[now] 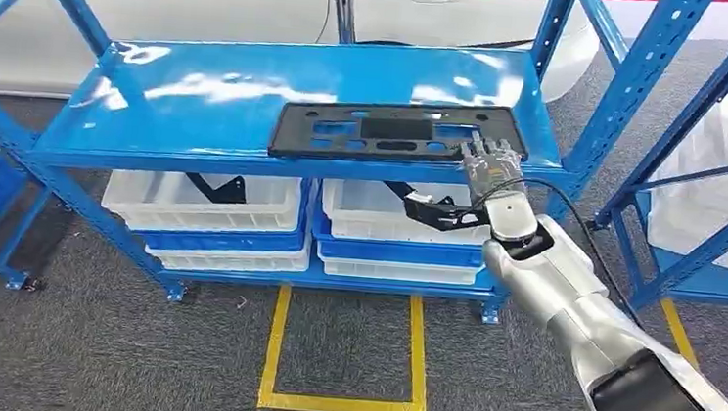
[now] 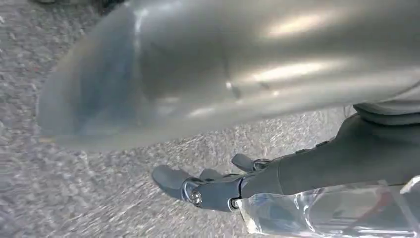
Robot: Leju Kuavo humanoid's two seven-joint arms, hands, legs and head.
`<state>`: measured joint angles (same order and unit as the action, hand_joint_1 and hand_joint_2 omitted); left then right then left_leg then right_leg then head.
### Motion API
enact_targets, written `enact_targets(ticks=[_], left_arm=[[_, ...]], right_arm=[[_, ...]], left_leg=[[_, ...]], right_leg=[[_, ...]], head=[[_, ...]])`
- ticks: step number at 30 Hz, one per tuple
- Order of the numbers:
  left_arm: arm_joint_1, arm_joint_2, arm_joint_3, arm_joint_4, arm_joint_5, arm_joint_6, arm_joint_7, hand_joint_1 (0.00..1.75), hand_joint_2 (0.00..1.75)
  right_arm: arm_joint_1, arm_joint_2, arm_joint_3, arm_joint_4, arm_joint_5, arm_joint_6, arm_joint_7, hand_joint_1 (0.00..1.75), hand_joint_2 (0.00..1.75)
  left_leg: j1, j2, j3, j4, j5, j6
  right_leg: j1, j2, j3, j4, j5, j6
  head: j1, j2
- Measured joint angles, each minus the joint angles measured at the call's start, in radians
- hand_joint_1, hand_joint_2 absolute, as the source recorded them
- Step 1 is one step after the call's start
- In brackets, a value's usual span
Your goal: Take the parts from the cabinet and place them on the table.
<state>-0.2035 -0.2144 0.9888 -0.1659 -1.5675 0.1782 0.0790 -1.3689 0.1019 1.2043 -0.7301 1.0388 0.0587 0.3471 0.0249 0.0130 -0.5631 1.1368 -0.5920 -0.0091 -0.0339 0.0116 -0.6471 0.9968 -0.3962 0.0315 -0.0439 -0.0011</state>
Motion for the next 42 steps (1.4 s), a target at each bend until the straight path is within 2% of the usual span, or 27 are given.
enact_targets(ticks=[2,3,5,6,7,8,9,11,13,15,17,18,19,21,22,23,24,28,29,31,33,35,37,38,39,40,42], left_arm=[[0.005,0.000,0.000,0.000,0.003,0.000,0.000,0.00,0.00],[0.008,0.000,0.000,0.000,0.004,0.000,0.000,0.00,0.00],[0.009,0.000,0.000,0.000,0.004,0.000,0.000,0.00,0.00],[0.008,0.000,0.000,0.000,0.004,0.001,0.000,0.00,0.00],[0.009,0.002,0.000,0.000,0.004,0.002,0.000,0.00,0.00],[0.008,0.006,0.000,0.000,0.005,0.002,0.000,0.00,0.00],[0.007,0.001,0.000,0.002,0.005,0.002,0.000,0.00,0.00],[0.006,0.000,0.000,0.002,0.005,0.002,0.000,0.00,0.00],[0.006,0.000,0.000,0.002,0.005,0.003,0.000,0.00,0.00],[0.004,0.000,0.000,0.002,0.005,0.003,-0.001,0.00,0.00],[0.005,-0.002,0.000,0.002,0.005,0.003,-0.001,0.00,0.00],[0.007,-0.002,0.000,0.002,0.005,0.003,-0.001,0.00,0.00],[0.009,-0.002,0.000,0.002,0.005,0.003,-0.001,0.00,0.00],[0.011,-0.002,0.000,0.002,0.005,0.003,-0.002,0.00,0.00],[0.011,-0.002,0.000,0.002,0.005,0.003,-0.002,0.00,0.00],[0.008,0.009,0.000,0.002,0.006,0.004,-0.002,0.00,0.00],[0.008,0.005,0.000,0.002,0.006,0.005,-0.002,0.00,0.00],[0.014,0.006,0.001,0.003,0.006,0.007,-0.002,0.00,0.00],[0.013,0.006,0.001,0.003,0.006,0.008,-0.003,0.00,0.00],[0.011,0.006,0.001,0.003,0.008,0.008,-0.004,0.00,0.00],[0.016,0.006,0.001,0.003,0.008,0.009,-0.004,0.00,0.00],[0.017,0.006,0.001,0.003,0.008,0.010,-0.006,0.00,0.00],[0.017,0.006,0.001,0.003,0.008,0.010,-0.010,0.00,0.00],[0.018,0.016,0.001,0.002,0.008,0.011,-0.010,0.00,0.00],[0.019,0.014,0.001,0.003,0.007,0.011,-0.010,0.00,0.00],[0.019,0.014,0.001,0.003,0.007,0.011,-0.011,0.00,0.00],[0.015,0.014,0.002,0.003,0.007,0.018,-0.020,0.00,0.00]], right_arm=[[0.016,-0.003,0.000,0.000,0.000,0.000,0.000,0.00,1.75],[0.025,-0.003,0.000,0.000,0.000,0.000,0.000,0.00,1.75],[0.029,-0.003,0.000,0.000,0.000,0.000,0.000,0.00,1.75],[0.027,-0.002,0.000,-0.001,0.000,0.000,0.000,0.00,1.75],[0.024,-0.002,-0.001,-0.001,0.000,0.000,0.001,0.00,1.75],[0.019,-0.005,-0.002,-0.001,0.000,0.000,0.001,0.00,1.75],[0.016,-0.006,-0.002,-0.001,0.000,0.000,0.001,0.00,1.75],[0.015,-0.004,-0.003,-0.001,0.000,0.000,0.002,0.00,1.75],[0.011,-0.007,-0.005,-0.002,0.000,0.000,0.003,0.00,1.75],[0.010,-0.007,-0.006,-0.002,0.001,0.000,0.003,0.00,1.75],[0.017,-0.008,-0.005,-0.002,0.001,0.000,0.003,0.00,1.75],[0.021,-0.010,-0.005,-0.002,0.002,0.001,0.003,0.00,1.75],[0.024,-0.010,-0.005,-0.002,0.003,0.001,0.003,0.00,1.75],[0.023,-0.010,-0.005,-0.002,0.003,0.001,0.003,0.00,1.75],[0.025,-0.011,-0.005,-0.002,0.004,0.001,0.003,0.00,1.75],[0.021,-0.017,-0.005,-0.002,0.005,0.001,0.003,0.00,1.75],[0.018,-0.013,-0.006,-0.005,0.005,0.002,0.003,0.00,1.75],[0.015,-0.009,-0.007,-0.011,0.006,0.003,0.004,0.00,1.75],[0.013,-0.009,-0.008,-0.013,0.006,0.004,0.006,0.00,1.75],[0.014,-0.009,-0.008,-0.013,0.008,0.009,0.006,0.00,1.75],[0.019,-0.009,-0.008,-0.015,0.013,0.016,0.005,0.00,1.75],[0.021,-0.008,-0.006,-0.019,0.022,0.022,-0.004,0.00,1.75],[0.021,-0.006,-0.004,-0.030,0.041,0.013,-0.050,0.00,1.75],[0.020,-0.007,-0.003,-0.035,0.047,0.005,-0.066,0.00,1.75],[0.019,-0.001,0.000,-0.043,0.053,-0.002,-0.077,0.00,1.75],[0.020,0.008,0.003,-0.052,0.060,-0.004,-0.084,0.00,1.75],[0.015,0.020,0.005,-0.066,0.071,-0.006,-0.092,0.00,1.75]], left_leg=[[-0.009,-0.001,-0.104,0.156,-0.031,0.010],[-0.016,-0.002,-0.129,0.169,-0.009,0.016],[-0.035,-0.005,-0.108,0.049,0.107,0.044],[-0.045,-0.007,-0.082,-0.045,0.171,0.063],[-0.062,-0.010,-0.060,-0.133,0.224,0.092],[-0.064,-0.006,-0.043,-0.152,0.218,0.109],[-0.067,-0.004,-0.035,-0.177,0.214,0.098],[-0.067,-0.004,-0.033,-0.180,0.211,0.091],[-0.053,-0.001,-0.013,-0.203,0.219,0.080],[-0.045,0.000,-0.005,-0.203,0.212,0.086],[-0.033,0.001,0.001,-0.203,0.204,0.080],[-0.025,0.000,0.006,-0.203,0.199,0.073],[-0.014,-0.001,0.014,-0.201,0.193,0.063],[0.011,-0.002,0.024,-0.183,0.171,0.034],[0.013,-0.001,0.020,-0.161,0.151,0.015],[0.010,-0.003,0.007,-0.143,0.136,0.003],[0.011,-0.002,0.010,-0.132,0.131,0.004],[0.008,-0.002,0.010,-0.124,0.115,-0.010],[0.008,-0.002,-0.016,-0.068,0.091,-0.007],[0.002,-0.002,-0.114,0.111,0.033,0.000],[-0.008,-0.003,-0.196,0.217,0.028,0.014],[-0.027,-0.005,-0.189,0.140,0.105,0.043],[-0.057,-0.014,-0.127,-0.053,0.222,0.100],[-0.077,-0.023,-0.108,-0.117,0.245,0.124],[-0.104,-0.026,-0.099,-0.148,0.246,0.124],[-0.099,-0.025,-0.099,-0.156,0.242,0.131],[-0.094,-0.022,-0.084,-0.170,0.243,0.131]], right_leg=[[0.011,0.008,0.009,0.000,-0.008,-0.010],[0.017,0.012,0.018,0.000,-0.013,-0.014],[0.032,0.018,0.040,-0.001,-0.025,-0.019],[0.039,0.020,0.051,-0.002,-0.029,-0.021],[0.036,0.020,0.058,-0.008,-0.034,-0.025],[0.049,0.027,0.062,-0.008,-0.037,-0.023],[0.042,0.033,0.061,-0.009,-0.040,-0.026],[0.039,0.032,0.062,-0.012,-0.042,-0.025],[0.044,0.017,0.058,0.015,-0.056,-0.013],[0.038,0.007,-0.009,0.149,-0.124,0.003],[0.025,0.004,-0.093,0.297,-0.172,0.019],[0.017,0.003,-0.111,0.316,-0.164,0.027],[0.007,0.000,-0.103,0.282,-0.130,0.039],[-0.018,-0.013,-0.031,0.115,-0.028,0.073],[-0.033,-0.024,0.000,0.037,-0.005,0.100],[-0.029,-0.006,0.002,0.042,-0.028,0.094],[-0.030,-0.001,-0.004,0.049,-0.031,0.058],[-0.030,0.006,-0.007,0.055,-0.042,0.027],[-0.028,0.006,-0.003,0.053,-0.043,0.025],[-0.019,0.007,0.008,0.045,-0.044,0.024],[-0.006,0.010,0.021,0.042,-0.054,0.015],[0.009,0.013,0.040,0.041,-0.064,0.008],[0.024,0.017,0.063,0.028,-0.070,0.000],[0.023,0.016,0.069,0.023,-0.072,-0.002],[0.031,0.024,0.072,0.019,-0.074,0.002],[0.032,0.027,0.074,0.017,-0.076,0.002],[0.036,0.030,0.077,0.005,-0.078,0.004]], head=[[0.000,0.000],[0.000,0.000],[0.000,0.000],[0.000,0.000],[0.000,0.000],[0.001,0.000],[0.000,0.000],[0.000,0.000],[0.000,0.000],[0.001,0.000],[0.001,0.000],[0.001,0.000],[0.001,0.000],[0.001,0.000],[0.001,0.000],[0.004,0.000],[0.000,0.000],[-0.002,0.000],[-0.001,0.000],[-0.002,0.000],[-0.002,0.000],[-0.002,0.000],[-0.002,0.000],[0.000,0.000],[-0.002,0.000],[-0.001,0.000],[-0.002,0.000]])
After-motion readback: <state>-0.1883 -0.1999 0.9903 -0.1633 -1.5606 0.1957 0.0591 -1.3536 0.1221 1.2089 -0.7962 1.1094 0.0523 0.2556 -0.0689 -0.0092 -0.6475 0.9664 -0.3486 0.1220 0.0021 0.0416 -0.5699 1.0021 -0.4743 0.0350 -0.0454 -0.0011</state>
